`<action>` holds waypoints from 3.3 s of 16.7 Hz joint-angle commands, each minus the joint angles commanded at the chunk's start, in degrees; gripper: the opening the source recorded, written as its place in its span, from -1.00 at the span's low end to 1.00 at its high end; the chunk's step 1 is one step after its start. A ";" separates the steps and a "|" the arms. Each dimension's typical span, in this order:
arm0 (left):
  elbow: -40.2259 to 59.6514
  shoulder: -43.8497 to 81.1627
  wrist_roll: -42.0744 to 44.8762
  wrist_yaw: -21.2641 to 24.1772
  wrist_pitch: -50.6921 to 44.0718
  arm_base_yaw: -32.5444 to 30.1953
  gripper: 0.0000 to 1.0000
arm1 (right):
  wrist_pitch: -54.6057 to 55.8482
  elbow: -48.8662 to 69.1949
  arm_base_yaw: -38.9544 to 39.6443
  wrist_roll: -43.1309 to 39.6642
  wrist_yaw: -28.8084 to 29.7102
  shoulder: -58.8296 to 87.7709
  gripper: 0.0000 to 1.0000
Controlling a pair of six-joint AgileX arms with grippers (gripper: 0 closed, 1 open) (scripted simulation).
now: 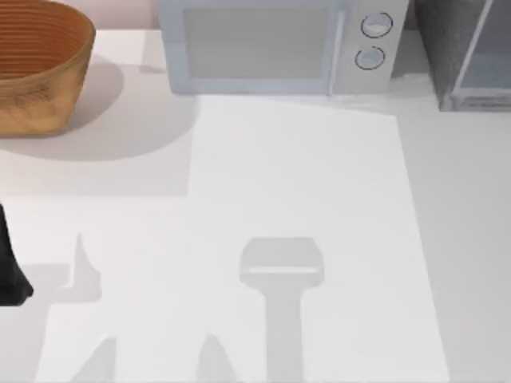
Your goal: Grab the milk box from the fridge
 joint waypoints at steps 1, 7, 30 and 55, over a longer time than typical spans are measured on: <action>0.00 0.00 0.00 0.00 0.00 0.00 1.00 | -2.00 4.08 0.92 -0.02 1.09 1.75 1.00; 0.00 0.00 0.00 0.00 0.00 0.00 1.00 | -13.54 24.55 5.84 -0.21 7.93 9.69 1.00; 0.00 0.00 0.00 0.00 0.00 0.00 1.00 | -23.51 43.12 9.26 -0.37 11.81 18.60 0.55; 0.00 0.00 0.00 0.00 0.00 0.00 1.00 | -29.96 44.03 9.06 -0.19 11.80 13.70 -1.00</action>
